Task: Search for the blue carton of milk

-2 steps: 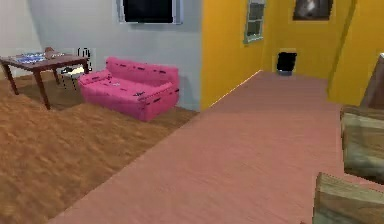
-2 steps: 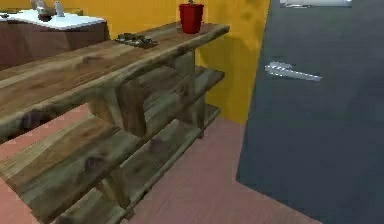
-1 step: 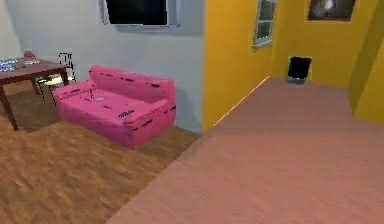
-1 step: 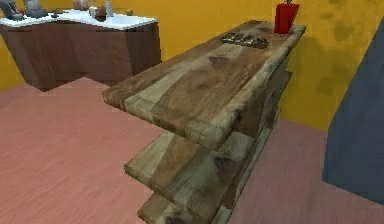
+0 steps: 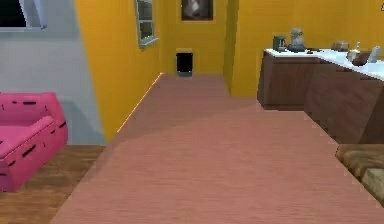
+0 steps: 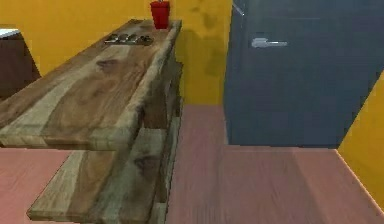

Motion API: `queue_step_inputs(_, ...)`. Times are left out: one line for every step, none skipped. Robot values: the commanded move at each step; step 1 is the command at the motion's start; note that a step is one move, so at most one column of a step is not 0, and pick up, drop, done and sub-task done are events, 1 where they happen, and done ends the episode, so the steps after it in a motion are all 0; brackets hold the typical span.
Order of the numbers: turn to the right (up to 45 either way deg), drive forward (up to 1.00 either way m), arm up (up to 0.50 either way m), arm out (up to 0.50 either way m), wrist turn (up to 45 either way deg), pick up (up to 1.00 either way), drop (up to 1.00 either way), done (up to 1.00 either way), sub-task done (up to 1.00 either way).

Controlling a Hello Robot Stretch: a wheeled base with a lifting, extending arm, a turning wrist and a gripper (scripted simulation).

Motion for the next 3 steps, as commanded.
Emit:
queue_step_inputs(3.0, 0.0, 0.0, 0.0, 0.0, 0.0, 0.0, 0.0, 0.0)
queue_step_inputs(0.0, 0.8, 0.0, 0.0, 0.0, 0.0, 0.0, 0.0, 0.0)
queue_step_inputs(42.0, 0.0, 0.0, 0.0, 0.0, 0.0, 0.0, 0.0, 0.0)
